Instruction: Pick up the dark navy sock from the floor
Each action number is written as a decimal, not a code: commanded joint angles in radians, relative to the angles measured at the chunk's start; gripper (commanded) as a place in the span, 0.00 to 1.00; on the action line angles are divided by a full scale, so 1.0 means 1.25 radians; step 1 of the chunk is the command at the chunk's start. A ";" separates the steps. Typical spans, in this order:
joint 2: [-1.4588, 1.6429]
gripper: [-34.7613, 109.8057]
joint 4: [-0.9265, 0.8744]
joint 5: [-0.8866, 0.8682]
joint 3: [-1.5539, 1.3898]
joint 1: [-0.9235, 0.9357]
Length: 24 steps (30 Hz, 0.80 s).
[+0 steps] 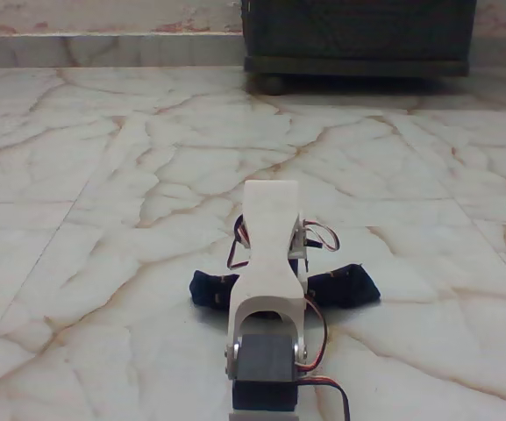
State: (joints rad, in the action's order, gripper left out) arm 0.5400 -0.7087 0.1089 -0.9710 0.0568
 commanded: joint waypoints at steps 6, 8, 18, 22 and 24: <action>0.022 0.24 0.012 0.034 0.009 -0.004; 0.044 0.24 0.031 0.028 -0.034 -0.004; 0.288 0.24 0.207 0.085 -0.382 0.015; 0.400 0.24 0.222 0.090 -0.485 0.018; 0.463 0.24 0.222 0.108 -0.557 0.029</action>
State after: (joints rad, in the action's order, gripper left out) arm 1.0446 -0.4357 0.2270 -1.6536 0.0844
